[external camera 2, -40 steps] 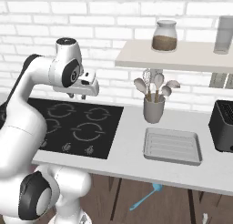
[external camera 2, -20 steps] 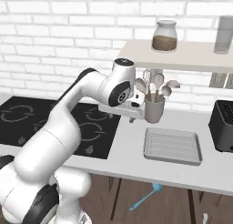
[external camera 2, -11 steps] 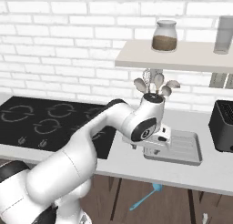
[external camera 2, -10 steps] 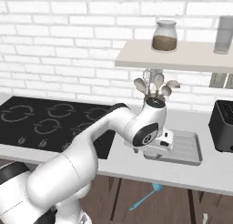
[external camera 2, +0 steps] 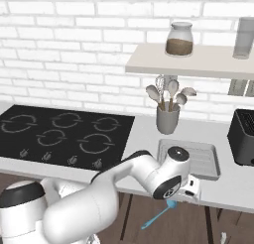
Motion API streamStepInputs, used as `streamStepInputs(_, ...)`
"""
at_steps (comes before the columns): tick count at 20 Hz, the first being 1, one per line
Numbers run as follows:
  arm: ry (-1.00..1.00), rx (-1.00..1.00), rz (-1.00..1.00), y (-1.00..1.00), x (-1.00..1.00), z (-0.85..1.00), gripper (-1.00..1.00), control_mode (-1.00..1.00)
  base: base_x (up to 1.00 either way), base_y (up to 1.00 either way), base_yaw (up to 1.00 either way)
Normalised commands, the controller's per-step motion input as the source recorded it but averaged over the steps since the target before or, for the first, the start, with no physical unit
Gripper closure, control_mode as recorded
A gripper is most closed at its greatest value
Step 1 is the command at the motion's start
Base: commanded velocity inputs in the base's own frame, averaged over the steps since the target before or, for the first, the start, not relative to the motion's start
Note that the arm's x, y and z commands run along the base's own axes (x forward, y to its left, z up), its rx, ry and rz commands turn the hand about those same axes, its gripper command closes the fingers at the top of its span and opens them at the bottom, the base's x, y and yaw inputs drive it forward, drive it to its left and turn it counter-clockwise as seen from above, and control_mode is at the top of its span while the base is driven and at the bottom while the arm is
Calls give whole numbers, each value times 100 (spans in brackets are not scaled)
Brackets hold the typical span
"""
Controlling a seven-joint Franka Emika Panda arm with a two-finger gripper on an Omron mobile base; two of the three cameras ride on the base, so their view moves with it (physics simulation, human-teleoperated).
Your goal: Pick the ladle from the drawer and place it on the counter.
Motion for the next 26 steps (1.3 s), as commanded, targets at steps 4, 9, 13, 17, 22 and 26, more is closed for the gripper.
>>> streamStepInputs(4, 0, 0, 0, -14, 33, -49, -100, -100, 0, 0, 0)
streamStepInputs(9, 0, 0, 0, -26, 37, -35, -100, -100, 0, 0, 0)
streamStepInputs(13, 0, 0, 0, -27, 24, -49, -100, -100, 0, 0, 0)
streamStepInputs(17, 1, 0, 0, -14, -7, -60, -100, -100, 0, 0, 0)
streamStepInputs(22, 0, 0, 0, -11, -33, -43, -100, -100, 0, 0, 0)
streamStepInputs(26, 0, 0, 0, -5, -37, -22, -100, -100, 0, 0, 0)
